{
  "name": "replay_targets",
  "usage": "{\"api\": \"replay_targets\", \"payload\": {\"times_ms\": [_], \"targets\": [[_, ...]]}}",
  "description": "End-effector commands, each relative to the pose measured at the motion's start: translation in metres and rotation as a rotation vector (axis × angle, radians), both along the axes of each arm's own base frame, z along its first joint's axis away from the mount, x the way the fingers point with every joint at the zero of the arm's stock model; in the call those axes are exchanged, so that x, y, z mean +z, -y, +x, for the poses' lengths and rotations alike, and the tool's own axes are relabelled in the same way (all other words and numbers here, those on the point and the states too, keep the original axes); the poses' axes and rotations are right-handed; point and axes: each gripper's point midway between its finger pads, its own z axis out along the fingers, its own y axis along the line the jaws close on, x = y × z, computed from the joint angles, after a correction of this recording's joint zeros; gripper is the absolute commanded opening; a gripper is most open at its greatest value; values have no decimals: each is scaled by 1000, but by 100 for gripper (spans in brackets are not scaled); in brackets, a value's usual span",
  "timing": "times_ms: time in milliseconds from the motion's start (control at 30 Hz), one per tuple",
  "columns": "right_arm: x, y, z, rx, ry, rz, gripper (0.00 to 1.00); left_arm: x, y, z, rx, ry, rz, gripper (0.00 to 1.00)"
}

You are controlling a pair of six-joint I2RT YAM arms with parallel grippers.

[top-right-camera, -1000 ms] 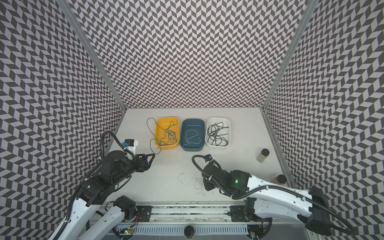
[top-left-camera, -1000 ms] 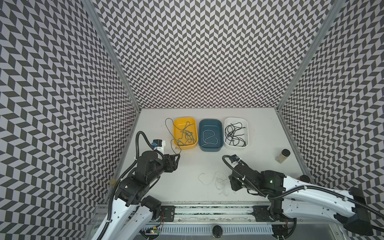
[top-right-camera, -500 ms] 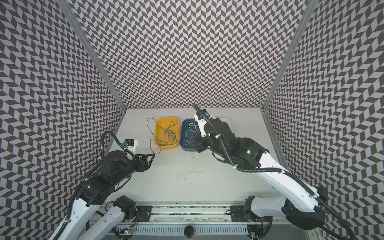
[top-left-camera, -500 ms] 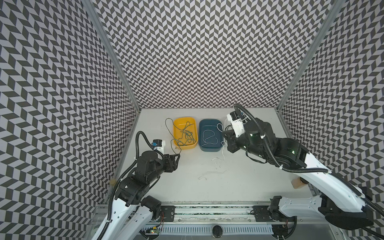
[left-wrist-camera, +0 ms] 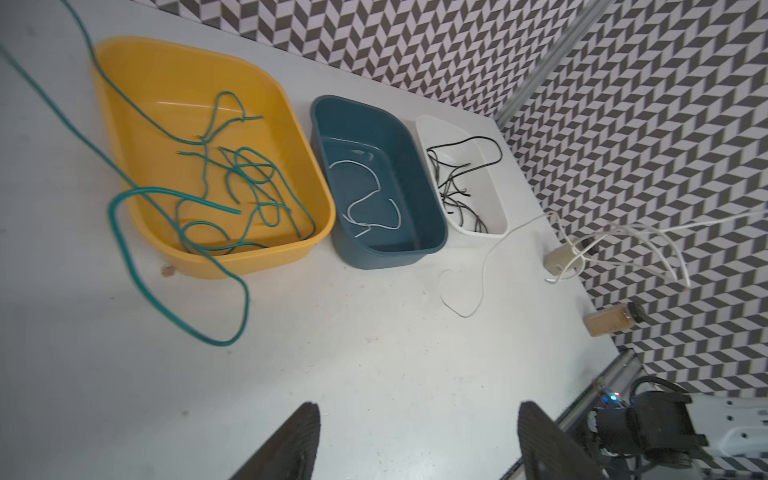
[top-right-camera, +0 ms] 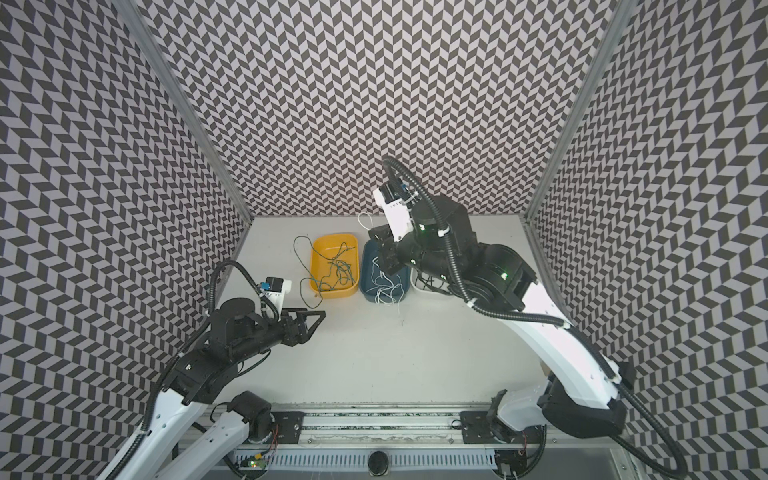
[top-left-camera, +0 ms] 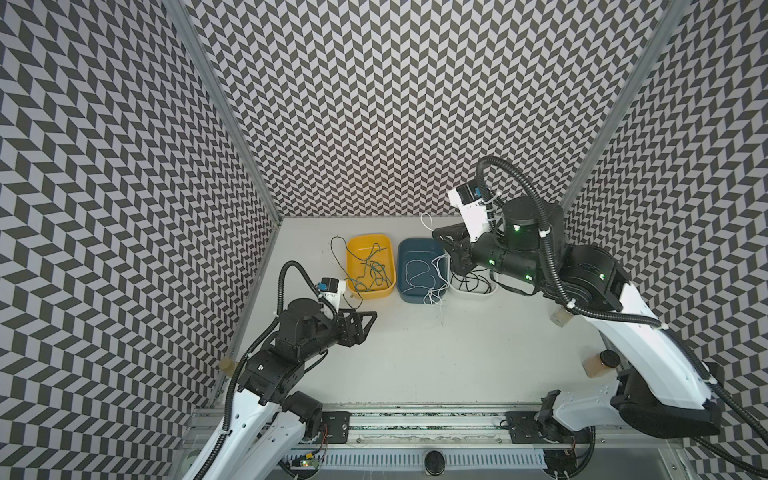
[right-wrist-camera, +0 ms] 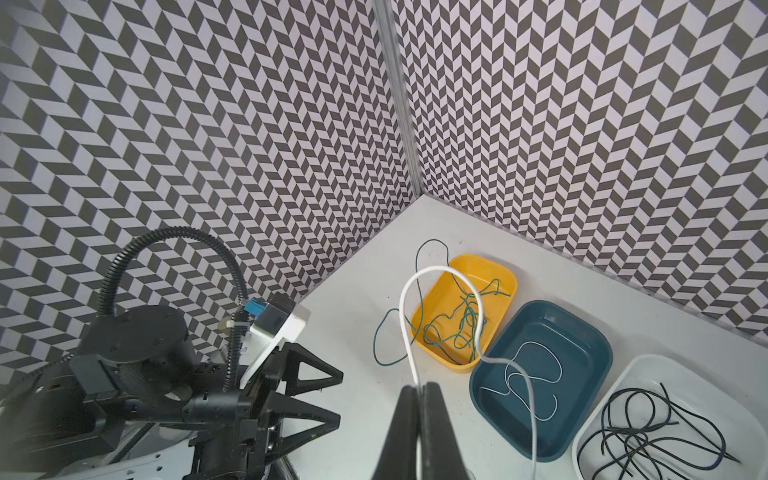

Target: Untangle the cables

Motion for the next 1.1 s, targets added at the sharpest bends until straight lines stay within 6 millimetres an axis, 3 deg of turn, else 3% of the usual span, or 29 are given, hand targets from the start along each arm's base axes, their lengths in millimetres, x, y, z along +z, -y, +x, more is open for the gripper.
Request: {"api": "replay_targets", "payload": {"times_ms": [0, 133, 333, 633, 767, 1067], "targets": [[23, -2, -7, 48, 56, 23, 0, 22, 29, -15, -158, 43, -142, 78], [49, 1, -18, 89, 82, 59, 0, 26, 49, -28, -233, 78, -212, 81], [70, -2, -36, 173, 80, 122, 0, 22, 71, -47, -306, 145, -211, 88], [85, -6, -54, 263, 52, 190, 0, -4, 105, -51, -336, 187, -162, 92], [90, -4, -59, 273, 51, 200, 0, -12, 124, -63, -415, 207, -151, 93], [96, -1, -68, 303, 42, 231, 0, -8, 143, -51, -395, 272, -146, 95]]}}
